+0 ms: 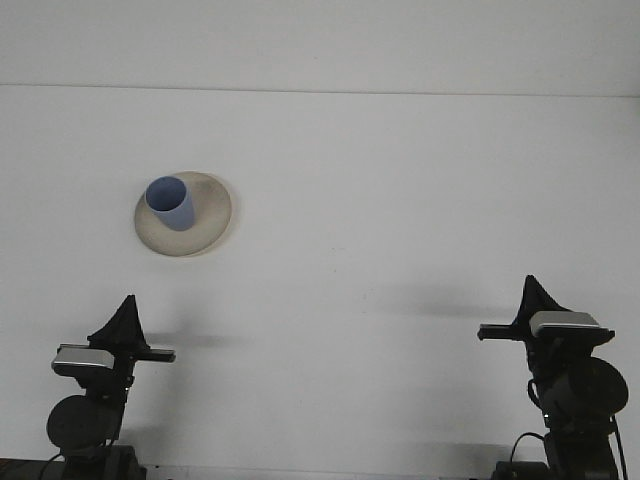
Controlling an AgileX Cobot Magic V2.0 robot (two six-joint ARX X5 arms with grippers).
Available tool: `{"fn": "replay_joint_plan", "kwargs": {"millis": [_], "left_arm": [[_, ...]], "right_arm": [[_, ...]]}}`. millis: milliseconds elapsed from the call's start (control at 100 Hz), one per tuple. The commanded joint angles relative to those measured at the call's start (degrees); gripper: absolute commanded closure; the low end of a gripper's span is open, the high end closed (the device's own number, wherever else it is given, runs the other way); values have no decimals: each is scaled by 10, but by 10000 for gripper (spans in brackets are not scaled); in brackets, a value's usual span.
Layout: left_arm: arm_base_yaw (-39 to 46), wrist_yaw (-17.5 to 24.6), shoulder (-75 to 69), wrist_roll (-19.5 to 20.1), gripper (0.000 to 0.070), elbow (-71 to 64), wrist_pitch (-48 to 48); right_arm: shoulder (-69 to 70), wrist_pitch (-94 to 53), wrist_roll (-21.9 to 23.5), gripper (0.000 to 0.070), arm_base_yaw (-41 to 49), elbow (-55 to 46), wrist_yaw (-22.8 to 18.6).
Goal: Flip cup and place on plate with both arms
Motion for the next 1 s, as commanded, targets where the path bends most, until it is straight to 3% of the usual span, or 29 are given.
{"fn": "replay_joint_plan", "kwargs": {"millis": [0, 380, 850, 990], "left_arm": [[1, -2, -1, 3, 686, -11, 6], [1, -2, -1, 3, 686, -11, 6], [1, -2, -1, 3, 687, -11, 6], [1, -2, -1, 3, 686, -11, 6]], "right_arm": [[1, 9, -2, 700, 0, 2, 1], [-20, 14, -2, 700, 0, -19, 1], [-257, 43, -2, 700, -9, -205, 1], [-254, 70, -2, 700, -15, -230, 1]]}}
